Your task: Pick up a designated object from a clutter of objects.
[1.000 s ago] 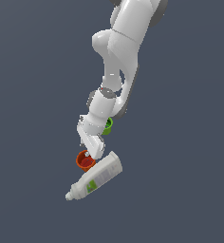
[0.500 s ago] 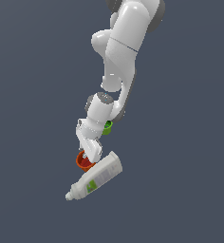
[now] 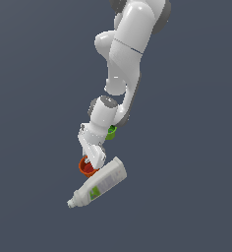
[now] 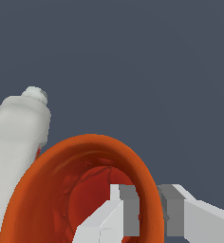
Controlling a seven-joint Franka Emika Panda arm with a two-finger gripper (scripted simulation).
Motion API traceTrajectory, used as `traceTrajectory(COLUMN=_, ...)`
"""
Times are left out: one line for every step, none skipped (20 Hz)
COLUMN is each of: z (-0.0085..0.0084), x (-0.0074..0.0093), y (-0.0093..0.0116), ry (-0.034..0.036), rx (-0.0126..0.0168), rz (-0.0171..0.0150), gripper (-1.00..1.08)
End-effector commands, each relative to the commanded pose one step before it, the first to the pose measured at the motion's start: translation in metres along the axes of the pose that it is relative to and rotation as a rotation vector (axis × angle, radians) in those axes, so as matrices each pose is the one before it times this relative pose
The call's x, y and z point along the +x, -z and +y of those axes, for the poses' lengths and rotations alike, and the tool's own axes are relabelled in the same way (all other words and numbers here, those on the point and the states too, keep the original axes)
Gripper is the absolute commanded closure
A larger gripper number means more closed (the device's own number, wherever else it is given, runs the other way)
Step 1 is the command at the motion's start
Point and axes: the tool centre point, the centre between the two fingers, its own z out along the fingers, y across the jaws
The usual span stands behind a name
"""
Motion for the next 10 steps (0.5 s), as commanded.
traceTrajectory(z=0.00006, x=-0.00005, y=0.00017, ry=0.00031, rx=-0.00002, rz=-0.00012, gripper=1.08)
traceTrajectory(z=0.0003, x=0.00037, y=0.00055, ry=0.0, rx=0.0, rz=0.0, gripper=1.08)
traceTrajectory(z=0.0005, x=0.00062, y=0.00092, ry=0.0, rx=0.0, rz=0.0, gripper=1.08)
traceTrajectory(z=0.0007, x=0.00086, y=0.00129, ry=0.0, rx=0.0, rz=0.0, gripper=1.08)
traceTrajectory(z=0.00102, x=0.00114, y=0.00145, ry=-0.00036, rx=0.00003, rz=-0.00059, gripper=1.08)
traceTrajectory(z=0.0011, x=0.00136, y=0.00203, ry=0.0, rx=0.0, rz=0.0, gripper=1.08)
traceTrajectory(z=0.0013, x=0.00161, y=0.0024, ry=0.0, rx=0.0, rz=0.0, gripper=1.08)
traceTrajectory(z=0.00159, x=0.00183, y=0.00255, ry=-0.00024, rx=0.00002, rz=-0.00065, gripper=1.08)
traceTrajectory(z=0.00171, x=0.00212, y=0.00317, ry=0.0, rx=0.0, rz=0.0, gripper=1.08)
traceTrajectory(z=0.00205, x=0.00235, y=0.00324, ry=-0.00039, rx=0.00003, rz=-0.0009, gripper=1.08)
